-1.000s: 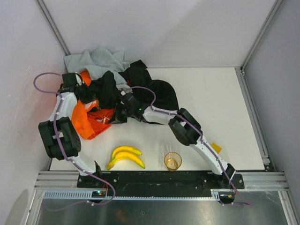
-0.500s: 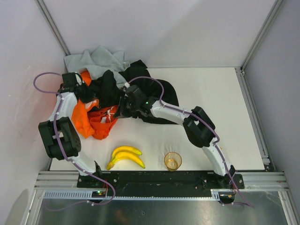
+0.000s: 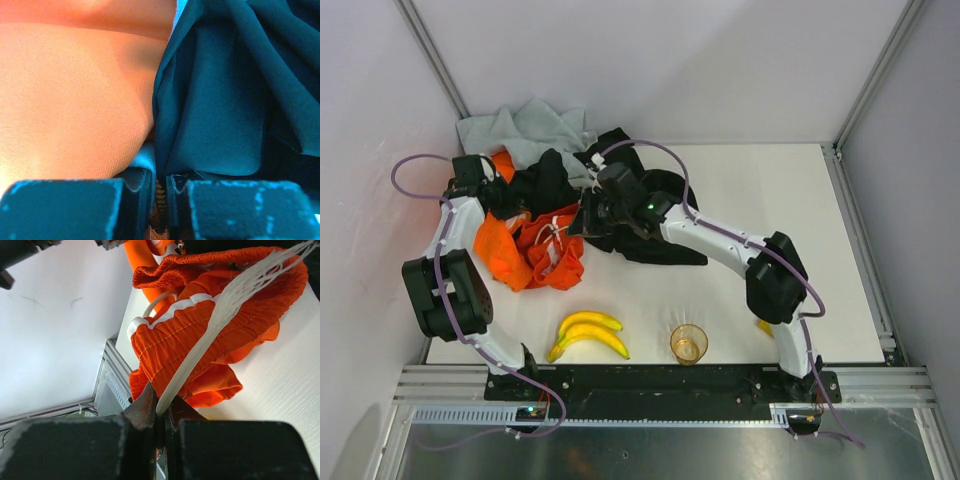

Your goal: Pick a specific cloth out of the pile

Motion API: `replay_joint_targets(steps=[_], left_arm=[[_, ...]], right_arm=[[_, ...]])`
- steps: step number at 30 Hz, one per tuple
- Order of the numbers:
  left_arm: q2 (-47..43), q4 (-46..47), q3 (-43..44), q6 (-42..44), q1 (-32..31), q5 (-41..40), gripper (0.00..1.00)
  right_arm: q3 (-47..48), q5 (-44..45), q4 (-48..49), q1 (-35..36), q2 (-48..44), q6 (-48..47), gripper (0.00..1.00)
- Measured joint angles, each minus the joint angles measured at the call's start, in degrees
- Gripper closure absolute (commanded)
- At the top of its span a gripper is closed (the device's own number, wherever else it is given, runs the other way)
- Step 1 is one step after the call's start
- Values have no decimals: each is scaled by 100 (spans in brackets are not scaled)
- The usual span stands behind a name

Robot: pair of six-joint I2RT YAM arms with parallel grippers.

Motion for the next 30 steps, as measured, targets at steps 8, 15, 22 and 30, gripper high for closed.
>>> replay_joint_targets(steps=[8,15,22,30], left_arm=[[0,2,0,0,2,4,99],[15,0,0,0,7,20,99],[33,-2,-11,0,11,20,99],[44,-2,-11,0,11,20,99]], right_arm=[[-155,72,-203,-105,-553,-66,100],[-470,90,-254,-282,-1237,-96,100],[-588,129,-227,-481,-2022,-105,100],[-1187,328,59,-684,-3167,-96,100]])
